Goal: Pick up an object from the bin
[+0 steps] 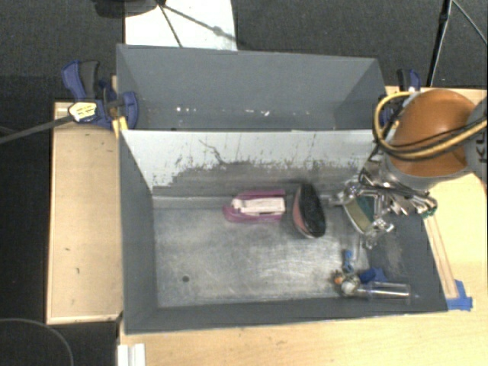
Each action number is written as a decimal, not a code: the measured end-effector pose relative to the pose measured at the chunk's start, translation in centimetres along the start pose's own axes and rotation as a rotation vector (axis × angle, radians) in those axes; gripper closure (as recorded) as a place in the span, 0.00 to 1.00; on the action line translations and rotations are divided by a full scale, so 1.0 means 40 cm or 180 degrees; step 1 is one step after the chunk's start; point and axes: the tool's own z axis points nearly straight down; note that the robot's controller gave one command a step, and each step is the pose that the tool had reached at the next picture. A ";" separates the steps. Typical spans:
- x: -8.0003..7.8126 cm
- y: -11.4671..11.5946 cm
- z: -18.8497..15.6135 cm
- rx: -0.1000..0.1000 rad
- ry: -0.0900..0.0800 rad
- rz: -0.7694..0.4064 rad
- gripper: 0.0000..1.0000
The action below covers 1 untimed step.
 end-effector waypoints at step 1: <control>-0.064 0.142 0.074 -0.0002 -0.0003 -0.0010 0.00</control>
Offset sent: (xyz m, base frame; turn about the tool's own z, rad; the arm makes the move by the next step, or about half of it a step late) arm -0.0100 0.0598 -0.0318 -0.0016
